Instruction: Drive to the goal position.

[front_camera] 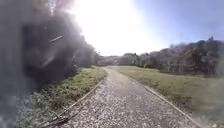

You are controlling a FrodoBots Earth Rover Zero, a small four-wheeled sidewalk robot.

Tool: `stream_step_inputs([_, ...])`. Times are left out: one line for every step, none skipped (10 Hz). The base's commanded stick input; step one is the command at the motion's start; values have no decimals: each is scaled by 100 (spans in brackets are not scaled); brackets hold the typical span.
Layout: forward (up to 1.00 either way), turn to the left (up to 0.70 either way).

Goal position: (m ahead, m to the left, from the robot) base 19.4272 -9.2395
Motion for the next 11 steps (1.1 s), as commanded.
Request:
stream_step_inputs([50, 0])
stream_step_inputs([50, 0])
stream_step_inputs([50, 0])
stream_step_inputs([50, 0])
stream_step_inputs([50, 0])
stream_step_inputs([50, 0])
stream_step_inputs([50, 0])
stream_step_inputs([50, 0])
stream_step_inputs([50, 0])
stream_step_inputs([50, 0])
stream_step_inputs([50, 0])
